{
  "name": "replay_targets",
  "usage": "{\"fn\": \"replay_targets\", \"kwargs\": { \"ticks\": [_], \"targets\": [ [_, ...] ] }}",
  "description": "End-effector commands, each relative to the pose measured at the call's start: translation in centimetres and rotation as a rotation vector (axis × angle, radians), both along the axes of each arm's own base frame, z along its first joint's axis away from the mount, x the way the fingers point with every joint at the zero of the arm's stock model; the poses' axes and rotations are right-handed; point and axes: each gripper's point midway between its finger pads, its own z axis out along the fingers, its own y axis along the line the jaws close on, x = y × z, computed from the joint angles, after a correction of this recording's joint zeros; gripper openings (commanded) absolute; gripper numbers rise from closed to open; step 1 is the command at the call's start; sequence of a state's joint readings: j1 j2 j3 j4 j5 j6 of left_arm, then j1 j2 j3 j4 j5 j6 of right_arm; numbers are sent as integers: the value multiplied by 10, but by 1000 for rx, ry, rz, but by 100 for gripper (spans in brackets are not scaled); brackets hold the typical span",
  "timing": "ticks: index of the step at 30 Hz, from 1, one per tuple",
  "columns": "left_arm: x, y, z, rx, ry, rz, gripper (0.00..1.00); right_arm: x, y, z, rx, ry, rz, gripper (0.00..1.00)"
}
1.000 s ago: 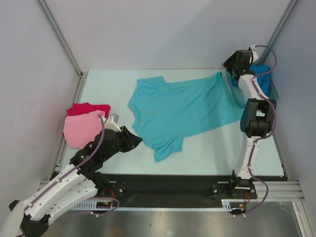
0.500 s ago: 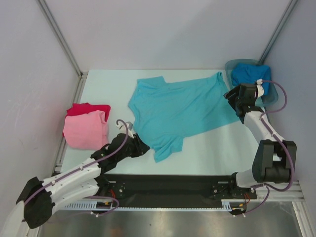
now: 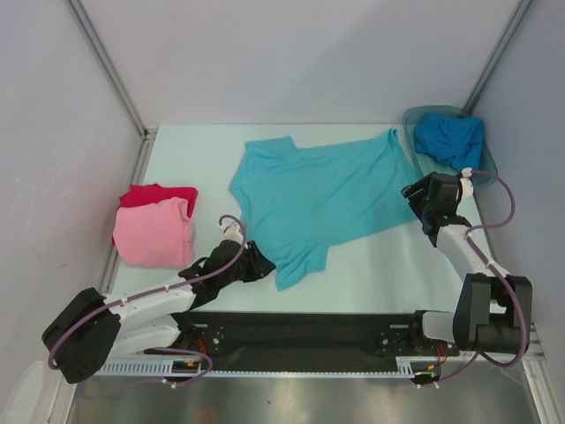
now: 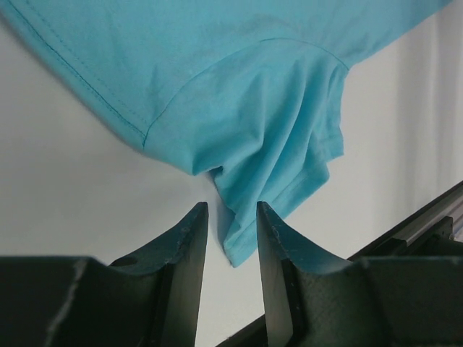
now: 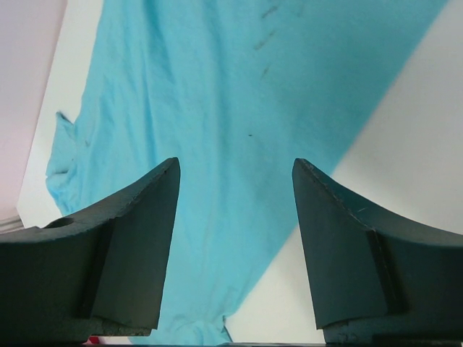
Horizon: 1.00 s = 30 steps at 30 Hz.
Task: Fold and stack the t-shirts
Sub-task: Flatten the tshirt out
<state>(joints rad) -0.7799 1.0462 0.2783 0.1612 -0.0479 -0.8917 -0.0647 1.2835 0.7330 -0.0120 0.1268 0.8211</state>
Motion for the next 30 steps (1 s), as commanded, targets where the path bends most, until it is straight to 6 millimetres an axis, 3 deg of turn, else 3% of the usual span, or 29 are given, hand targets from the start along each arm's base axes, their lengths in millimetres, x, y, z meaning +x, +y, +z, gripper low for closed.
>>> {"fn": "replay_targets", "kwargs": {
  "ticks": [1,10,15,30],
  "targets": [
    [8,-15,11,-55,-39,-10,38,-5,-9,-4,33,-39,-40,68],
    [10,-27,0,-47,-15,-33,38,-24,-59,-53,107,63,-202,67],
    [9,-31,-2,-55,-11,-47,38,-26,-72,-69,129,92,-245,67],
    [10,-39,-5,-70,-16,-61,40,3,-95,-98,145,152,-317,66]
  ]
}}
